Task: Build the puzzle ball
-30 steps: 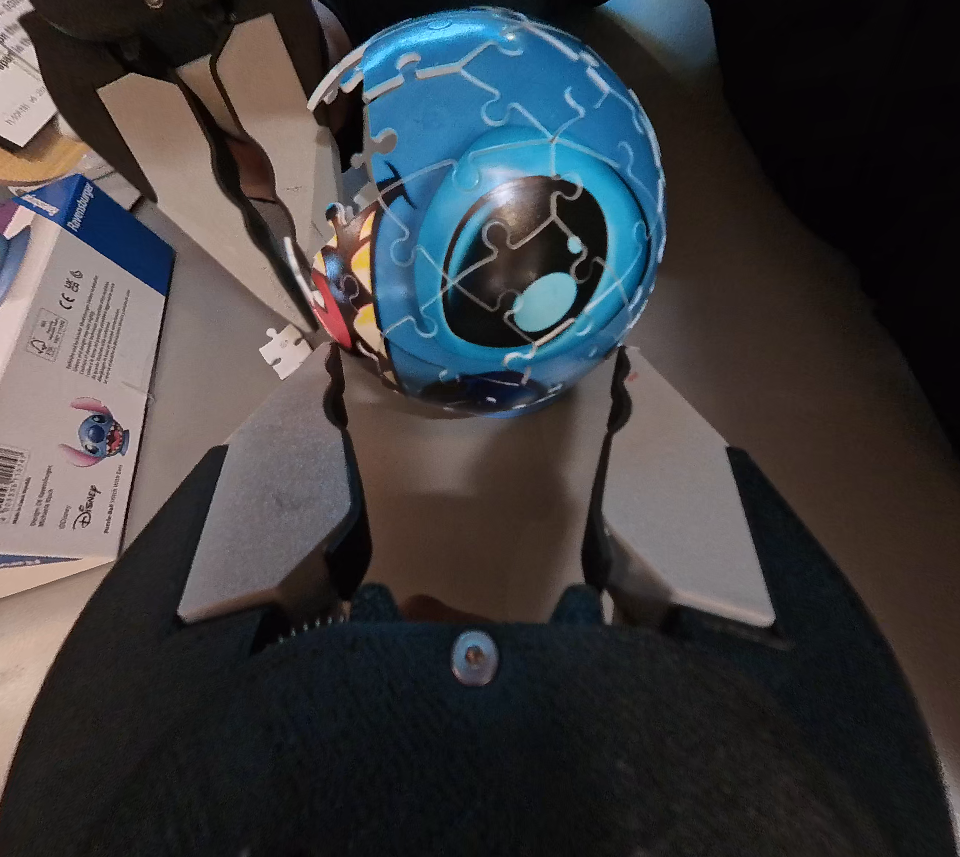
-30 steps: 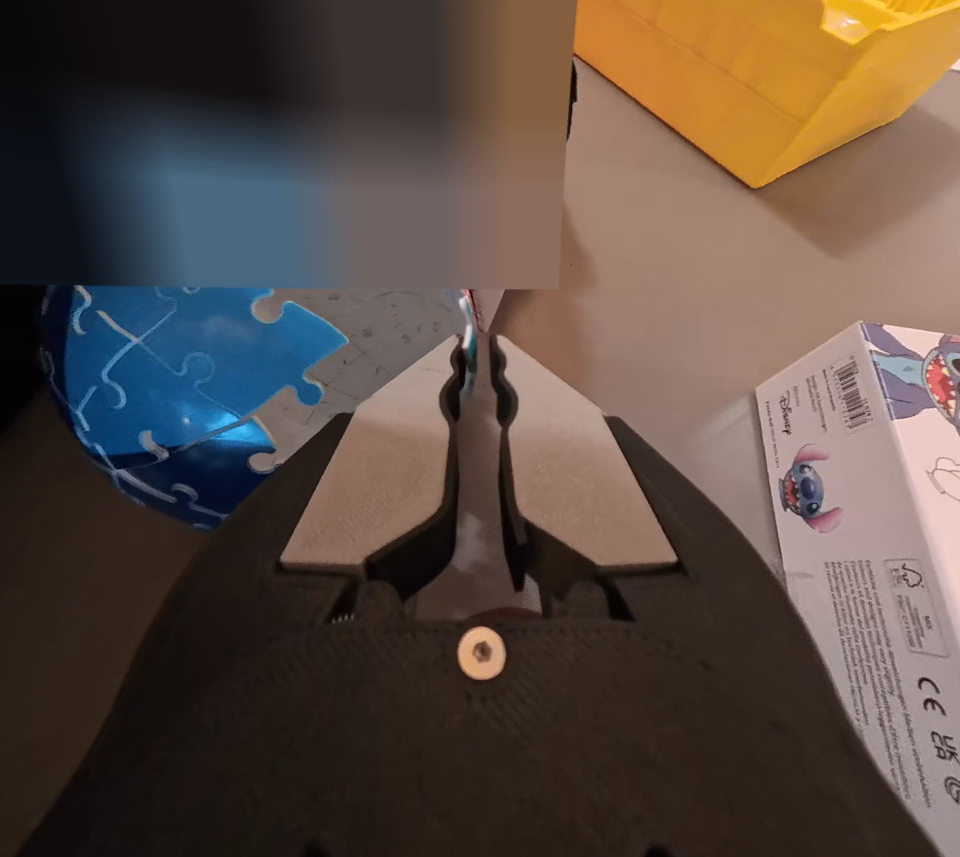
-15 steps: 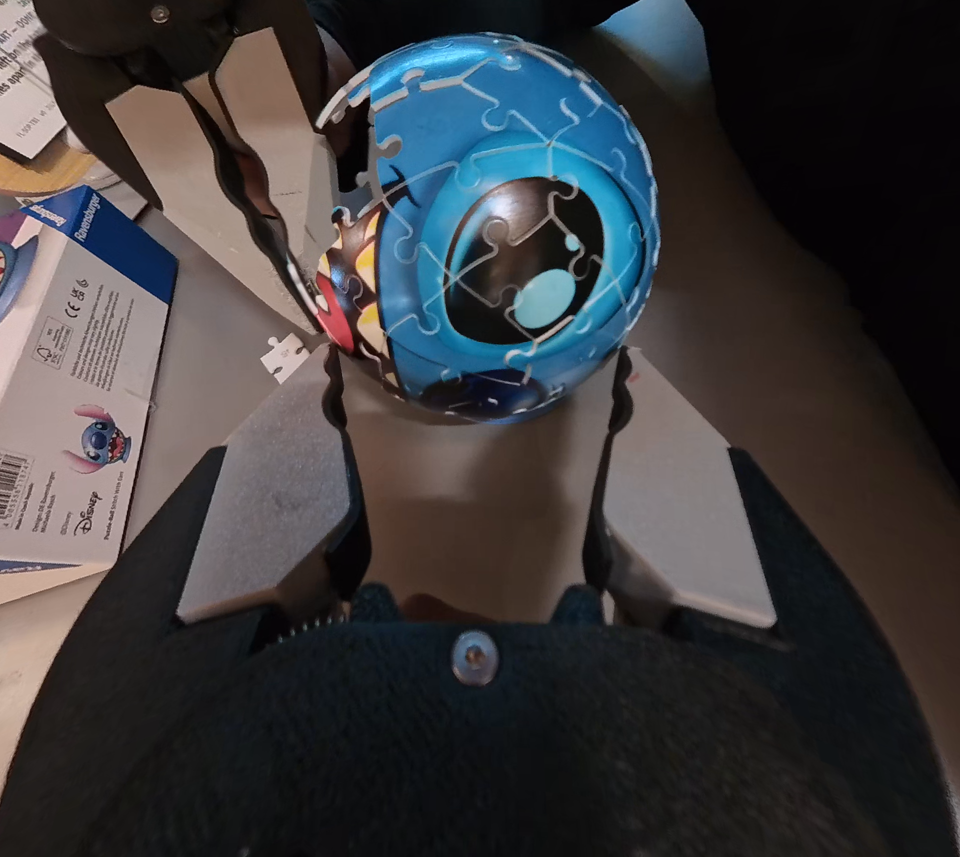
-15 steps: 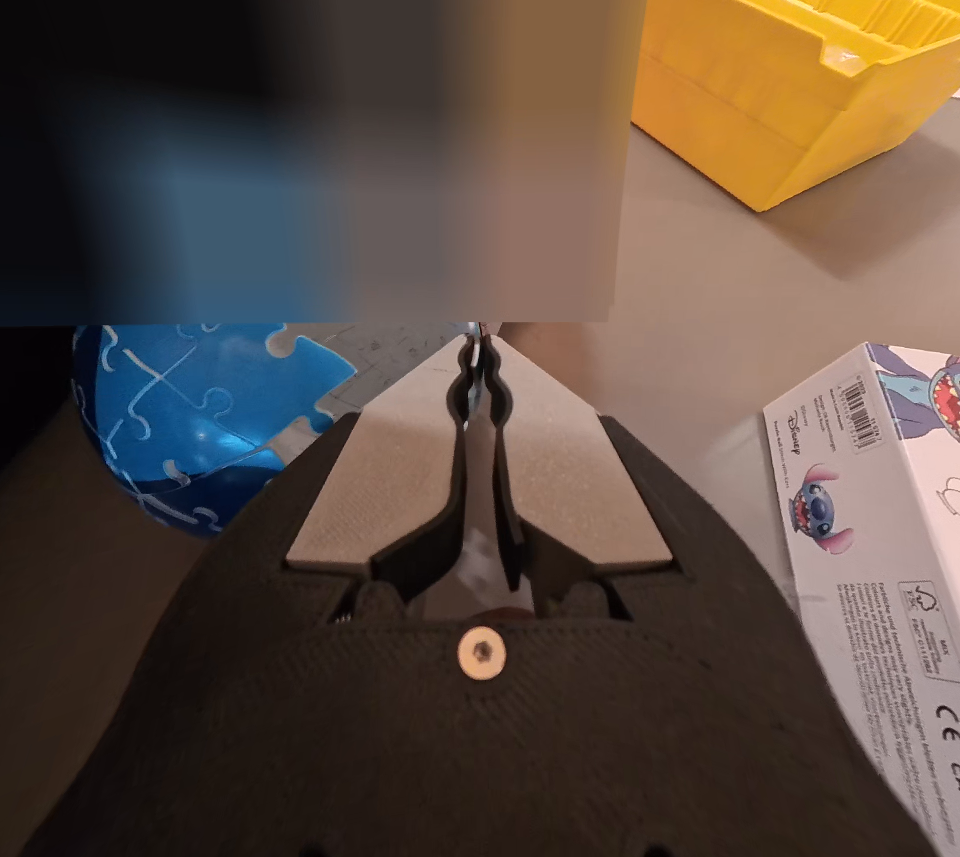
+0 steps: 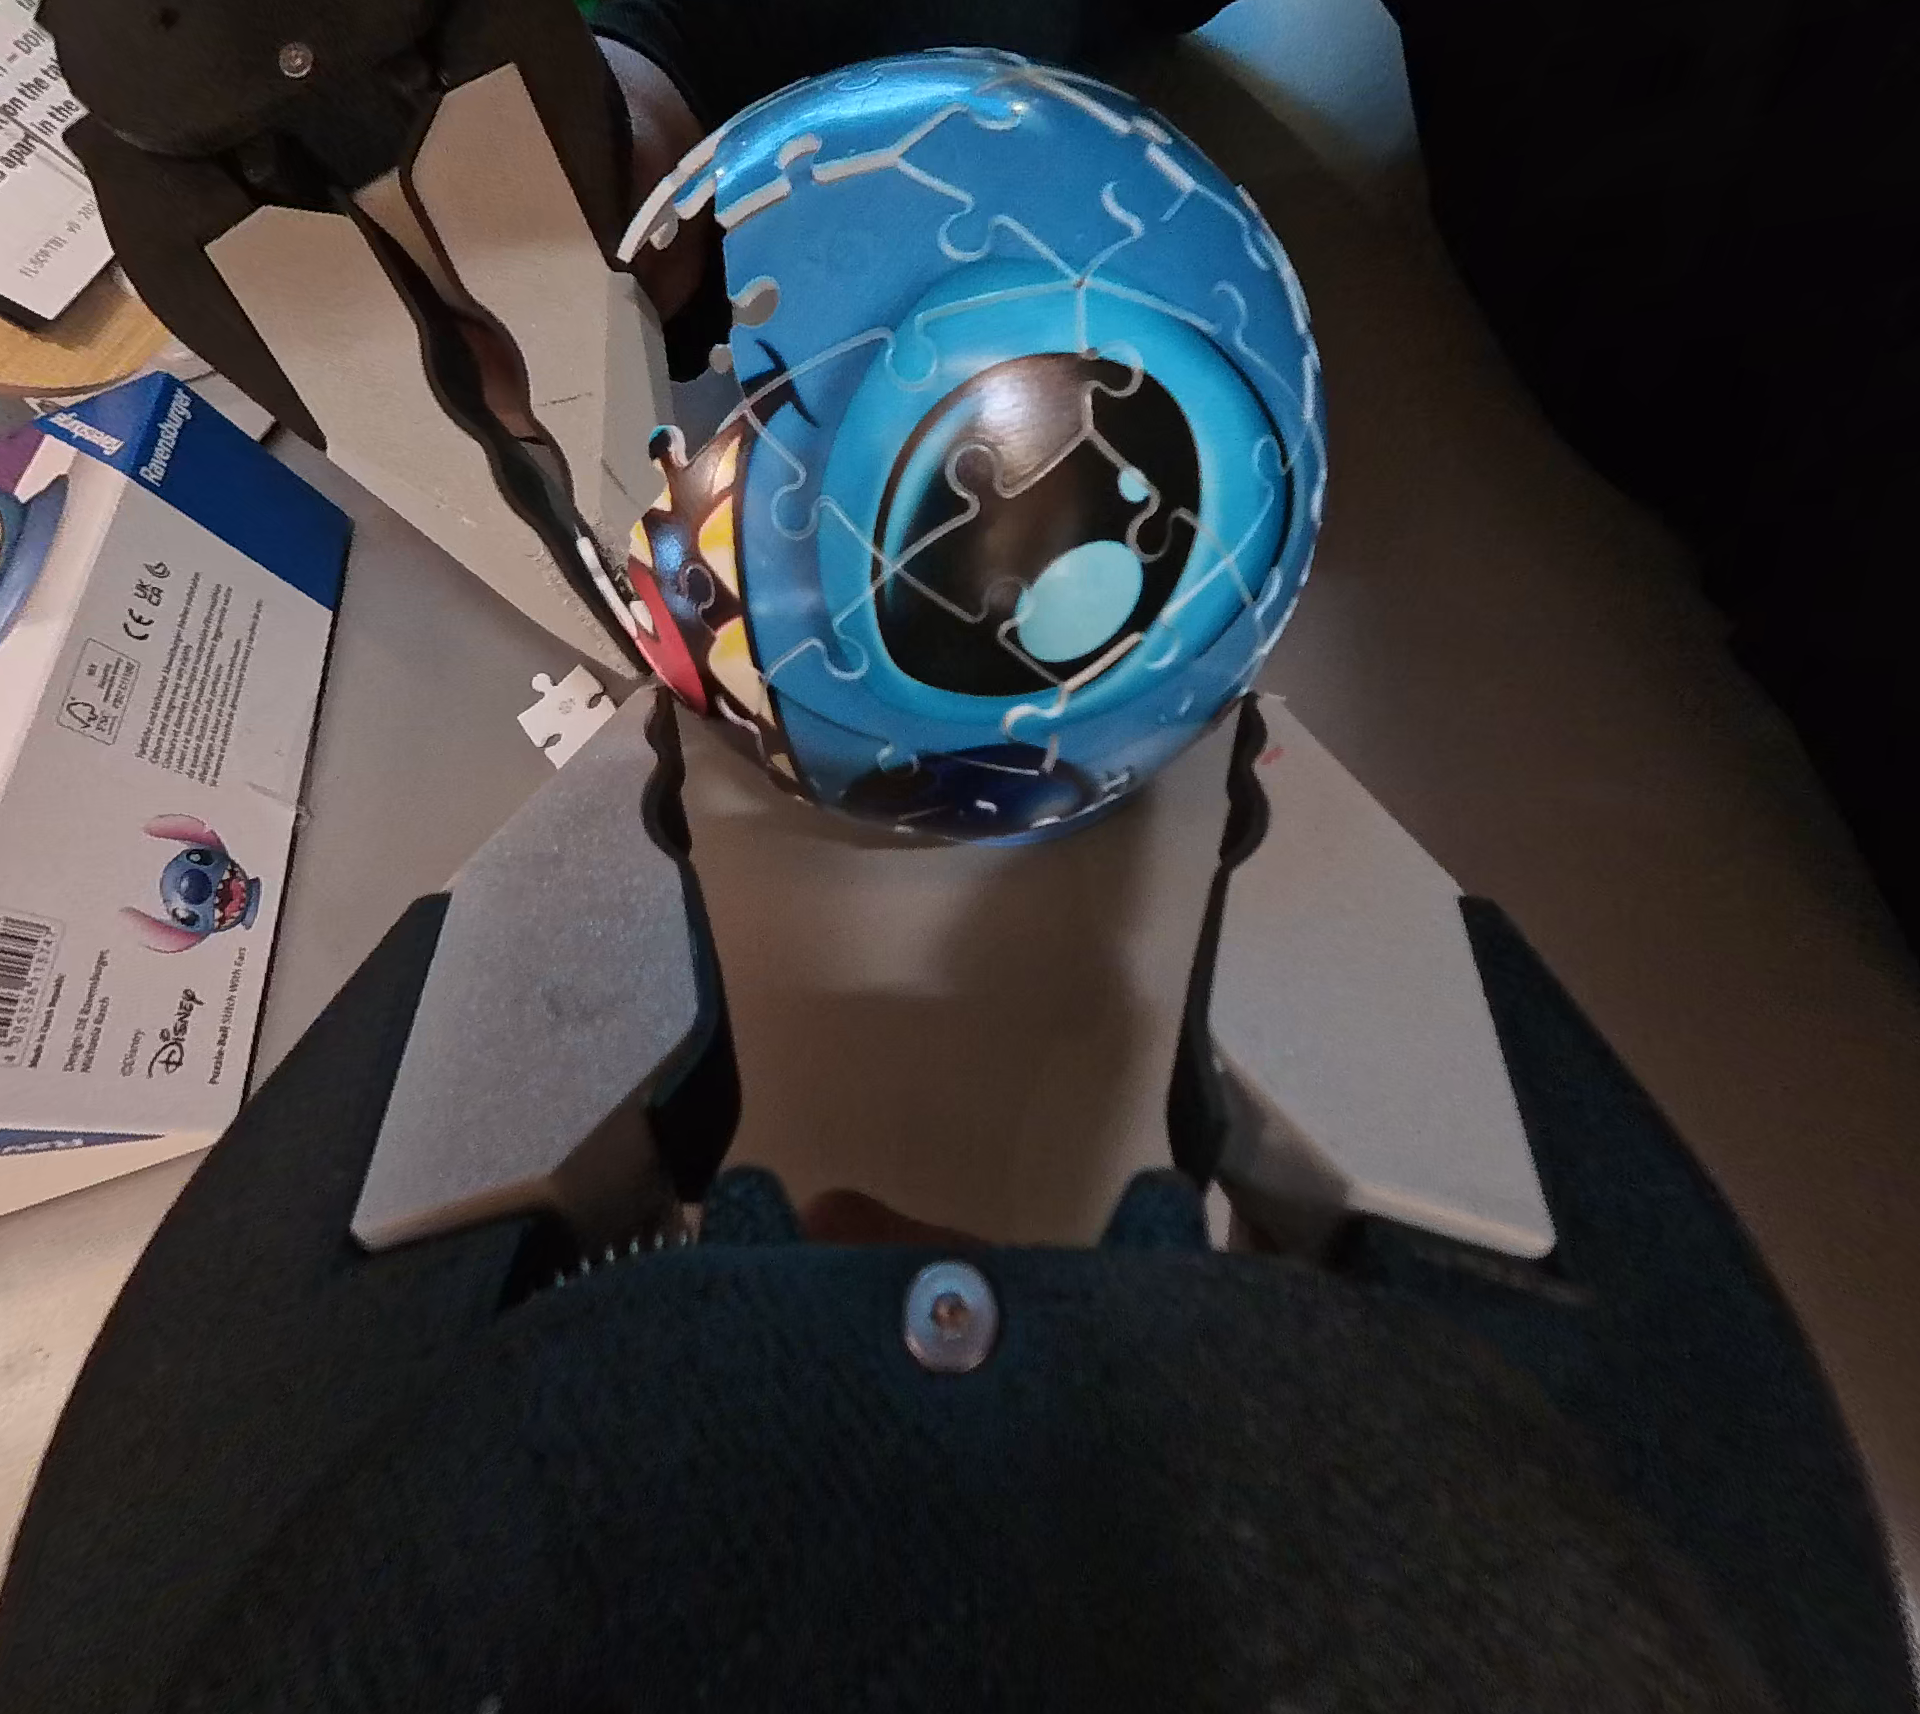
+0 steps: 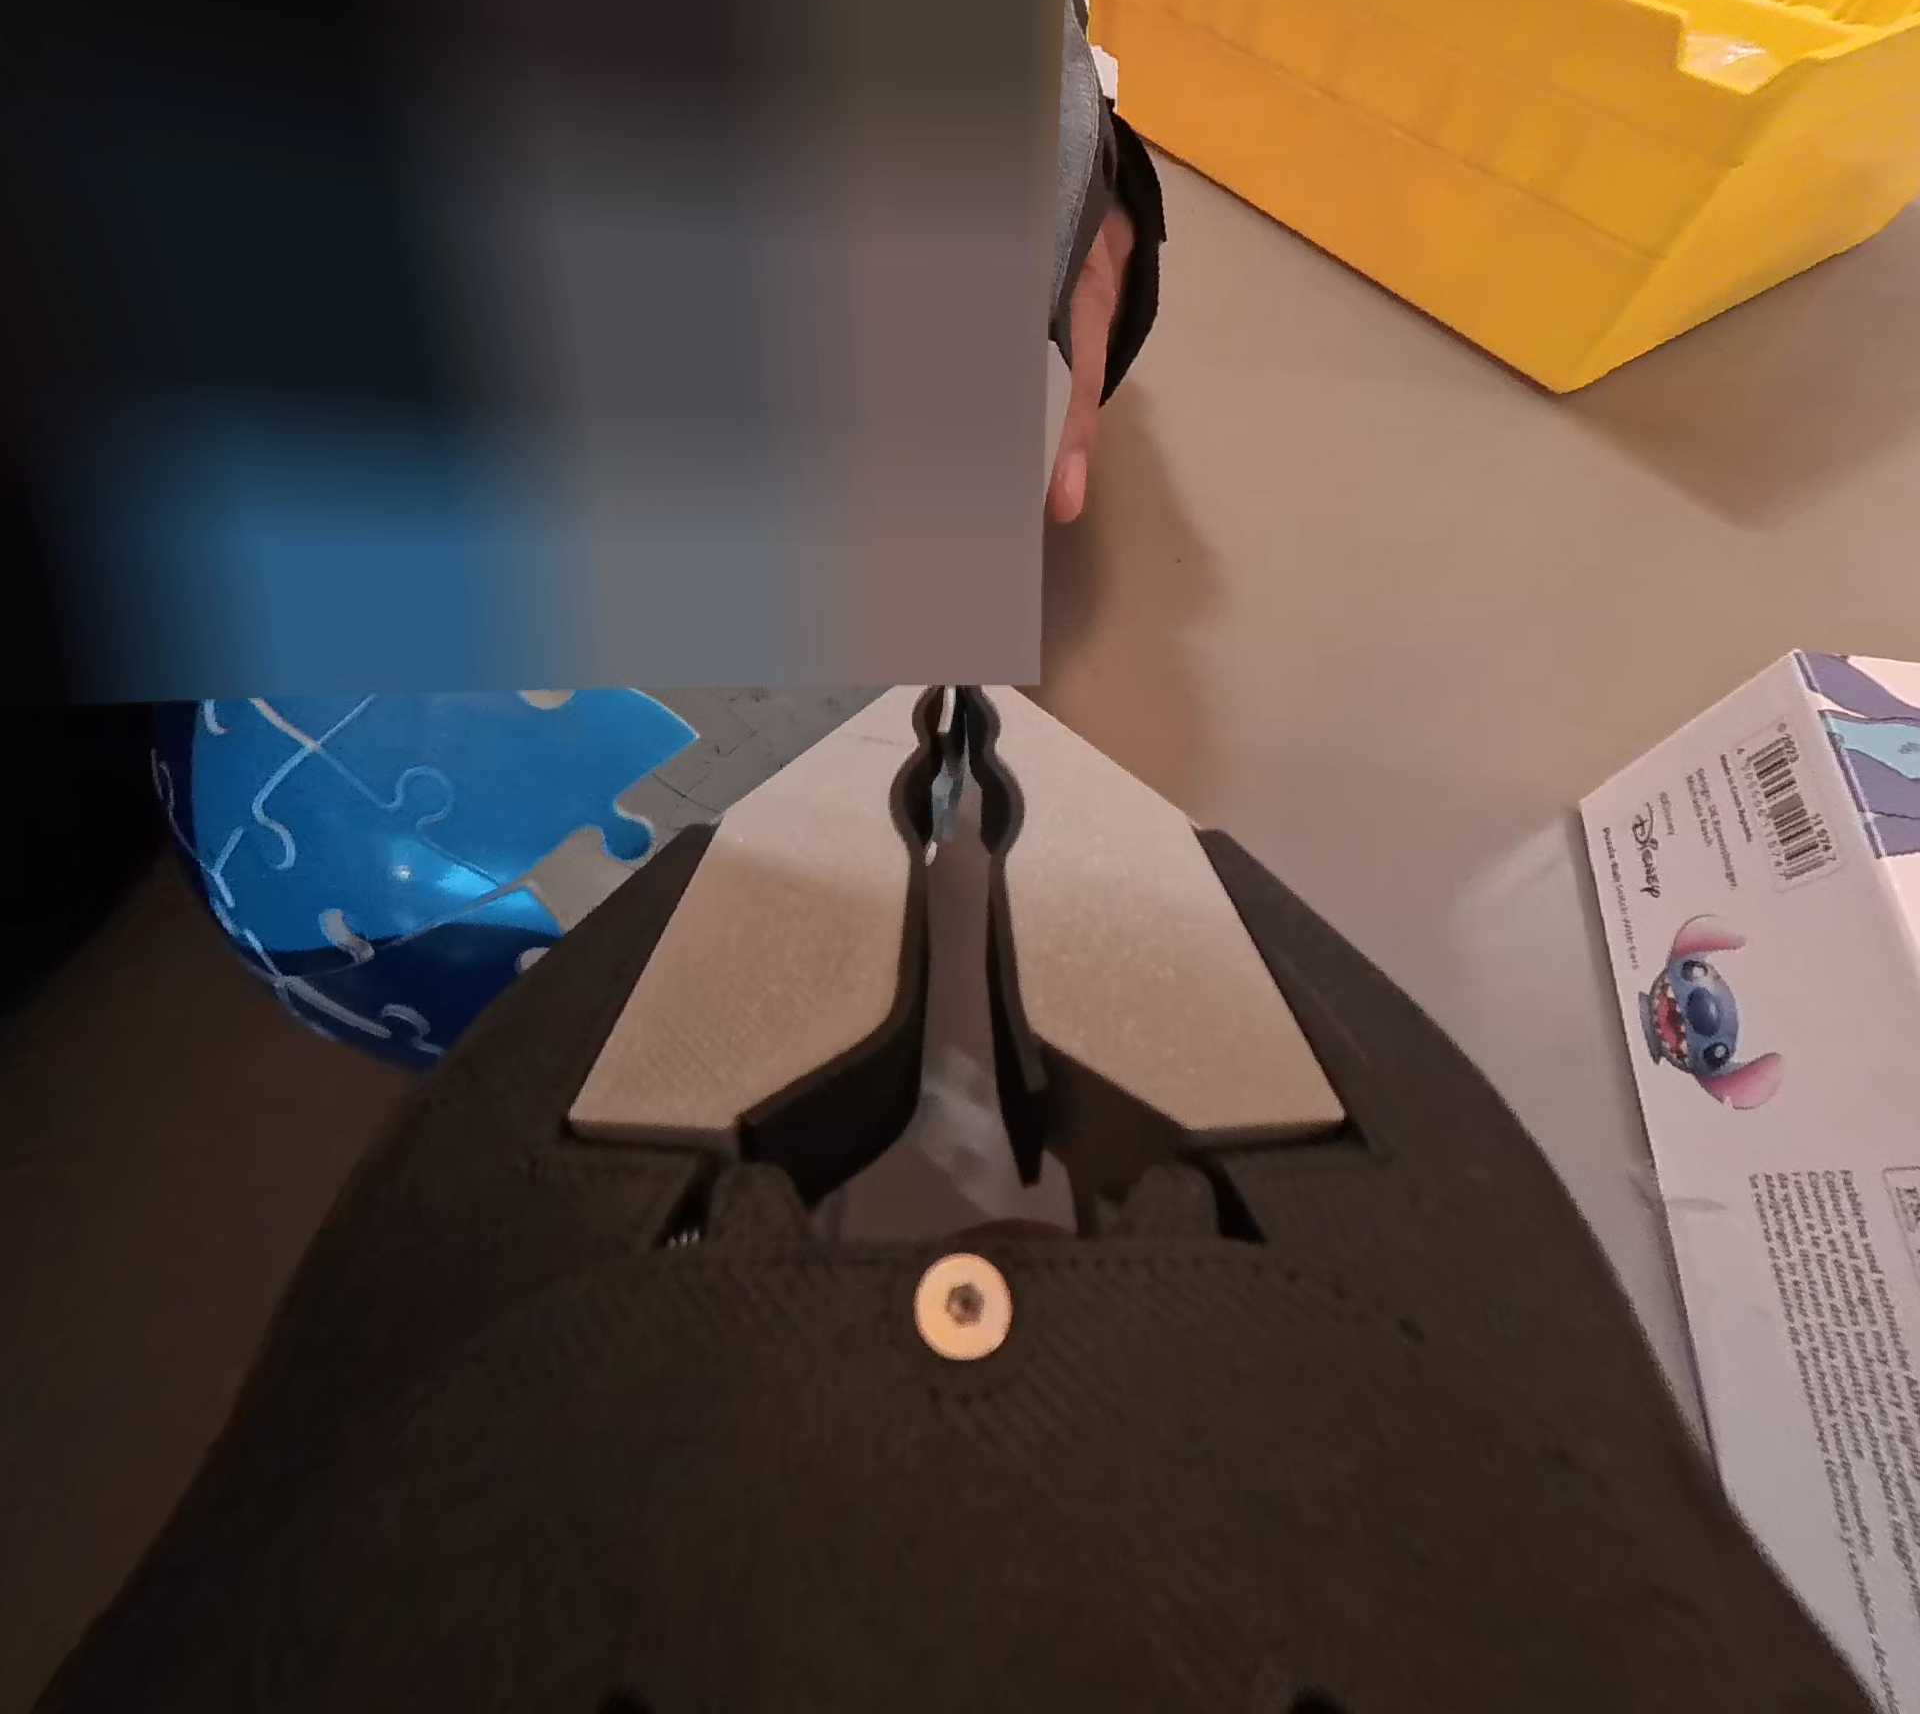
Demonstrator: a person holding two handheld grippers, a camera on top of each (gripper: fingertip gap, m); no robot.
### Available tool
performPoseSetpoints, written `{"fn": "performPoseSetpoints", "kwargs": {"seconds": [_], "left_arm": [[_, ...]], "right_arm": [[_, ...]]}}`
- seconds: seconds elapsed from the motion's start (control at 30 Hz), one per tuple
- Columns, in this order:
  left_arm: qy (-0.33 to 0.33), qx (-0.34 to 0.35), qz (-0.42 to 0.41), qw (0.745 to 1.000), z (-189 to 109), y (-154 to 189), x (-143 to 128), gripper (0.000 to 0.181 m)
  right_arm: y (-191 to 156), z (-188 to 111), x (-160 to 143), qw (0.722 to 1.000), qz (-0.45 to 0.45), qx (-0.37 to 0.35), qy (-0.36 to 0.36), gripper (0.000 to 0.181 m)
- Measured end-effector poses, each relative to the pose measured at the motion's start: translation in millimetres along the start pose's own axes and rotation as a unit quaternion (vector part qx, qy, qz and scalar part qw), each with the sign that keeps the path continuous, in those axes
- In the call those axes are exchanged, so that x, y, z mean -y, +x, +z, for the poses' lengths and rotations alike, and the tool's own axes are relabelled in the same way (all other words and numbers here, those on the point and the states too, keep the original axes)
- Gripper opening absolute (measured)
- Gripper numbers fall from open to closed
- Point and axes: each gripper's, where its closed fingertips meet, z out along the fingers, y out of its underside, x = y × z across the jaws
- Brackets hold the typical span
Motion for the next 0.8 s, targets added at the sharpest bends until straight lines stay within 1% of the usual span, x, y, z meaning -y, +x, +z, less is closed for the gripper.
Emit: {"fn": "performPoseSetpoints", "kwargs": {"seconds": [0.23, 0.53, 0.8], "left_arm": [[0.003, 0.000, 0.002, 1.000, -0.8, 0.1, 0.8, 0.103], [0.001, 0.000, -0.002, 1.000, -0.2, 0.7, 0.8, 0.103], [-0.004, 0.002, -0.001, 1.000, 0.7, 0.1, -0.7, 0.104]], "right_arm": [[-1.4, -3.4, 4.4, 1.000, 0.001, 0.006, 0.014, 0.001], [-1.1, -2.3, 3.9, 1.000, -0.018, -0.010, 0.009, 0.000], [-0.2, -1.9, 2.7, 1.000, -0.012, -0.011, 0.009, 0.000]]}}
